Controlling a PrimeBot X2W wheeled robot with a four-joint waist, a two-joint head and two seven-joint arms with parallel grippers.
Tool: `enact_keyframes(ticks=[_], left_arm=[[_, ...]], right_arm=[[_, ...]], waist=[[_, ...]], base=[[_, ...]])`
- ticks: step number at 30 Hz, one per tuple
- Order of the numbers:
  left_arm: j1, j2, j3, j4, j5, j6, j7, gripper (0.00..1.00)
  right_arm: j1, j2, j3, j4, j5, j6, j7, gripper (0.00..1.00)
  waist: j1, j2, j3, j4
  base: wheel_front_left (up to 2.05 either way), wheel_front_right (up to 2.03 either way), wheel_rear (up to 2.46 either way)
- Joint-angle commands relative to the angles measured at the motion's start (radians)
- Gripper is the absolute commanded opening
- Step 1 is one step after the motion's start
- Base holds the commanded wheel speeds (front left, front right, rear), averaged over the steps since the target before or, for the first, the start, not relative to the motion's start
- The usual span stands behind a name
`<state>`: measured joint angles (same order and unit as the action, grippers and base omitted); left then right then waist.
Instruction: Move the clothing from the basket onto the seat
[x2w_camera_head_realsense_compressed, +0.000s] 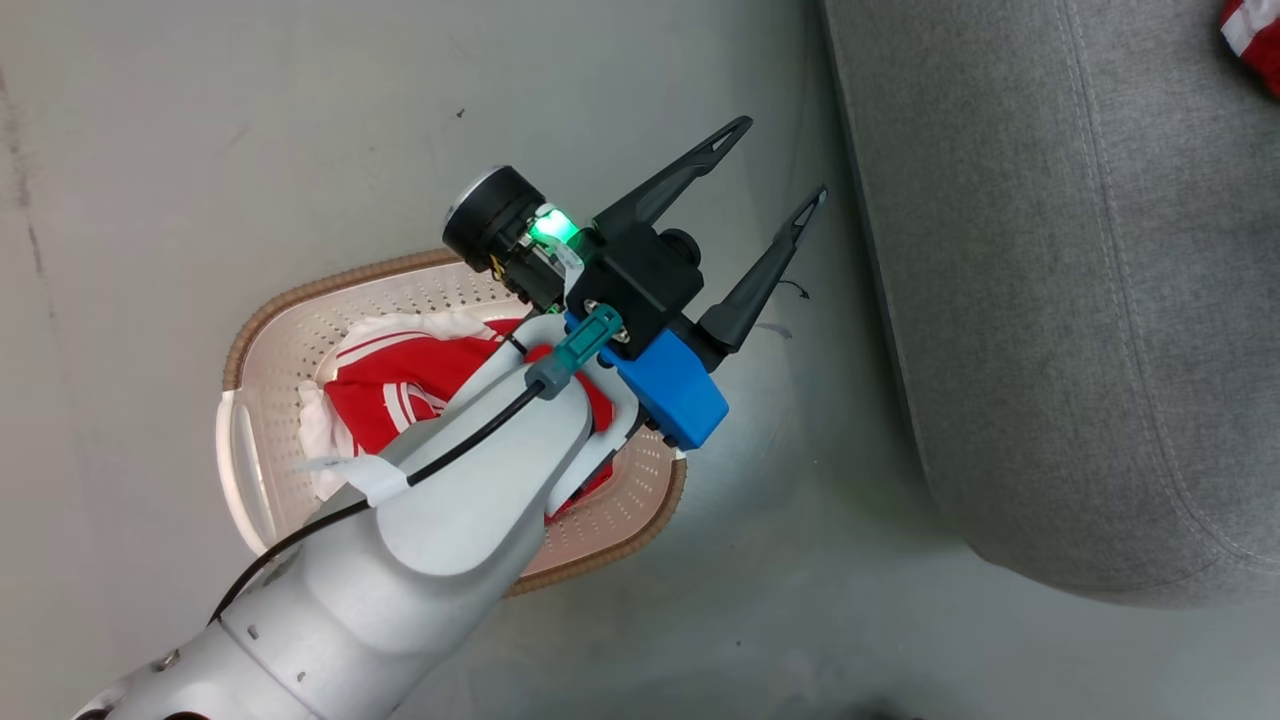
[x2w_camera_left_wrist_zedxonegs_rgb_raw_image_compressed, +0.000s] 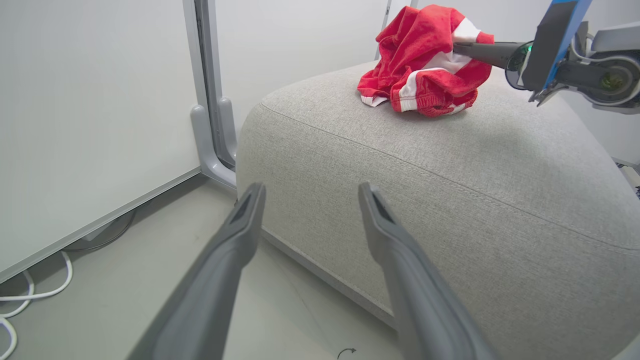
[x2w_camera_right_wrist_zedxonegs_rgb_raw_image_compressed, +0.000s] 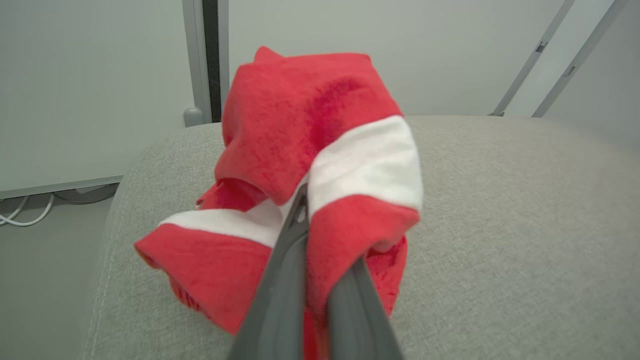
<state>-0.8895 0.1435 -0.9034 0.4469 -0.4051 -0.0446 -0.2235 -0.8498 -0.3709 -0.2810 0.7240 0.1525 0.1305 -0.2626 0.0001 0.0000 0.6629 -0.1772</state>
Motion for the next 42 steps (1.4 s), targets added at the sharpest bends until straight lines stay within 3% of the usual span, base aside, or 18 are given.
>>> enact_keyframes(ticks=[1,8,17,31,42], left_arm=[[-0.003,0.003,0.003,0.005,-0.005,0.003,-0.009,1.0],[0.039,-0.003,0.014,0.02,-0.023,0.009,-0.028,1.0],[0.139,-0.002,0.065,0.018,-0.049,0.032,-0.042,1.0],[0.408,0.034,0.298,-0.136,-0.003,0.065,-0.043,1.0],[0.598,0.026,0.504,-0.219,0.068,0.052,-0.043,1.0]], right_arm=[[0.02,0.005,-0.009,-0.002,0.001,0.0,-0.003,1.0],[0.105,0.034,-0.038,-0.037,-0.023,0.0,-0.004,1.0],[0.33,0.103,-0.016,-0.203,-0.042,0.0,-0.003,1.0],[0.527,0.19,0.184,-0.436,-0.016,0.0,-0.003,1.0],[0.636,0.244,0.237,-0.525,-0.035,0.0,-0.003,1.0]], waist=[[-0.0001,0.0,-0.011,-0.003],[-0.0001,0.0,-0.092,-0.007],[-0.0001,0.0,-0.257,0.008],[-0.0001,0.0,-0.449,0.084],[-0.0001,0.0,-0.546,0.171]], base=[[0.0,0.0,0.0],[0.0,0.0,0.0],[0.0,0.0,0.0],[0.0,0.0,0.0],[0.0,0.0,0.0]])
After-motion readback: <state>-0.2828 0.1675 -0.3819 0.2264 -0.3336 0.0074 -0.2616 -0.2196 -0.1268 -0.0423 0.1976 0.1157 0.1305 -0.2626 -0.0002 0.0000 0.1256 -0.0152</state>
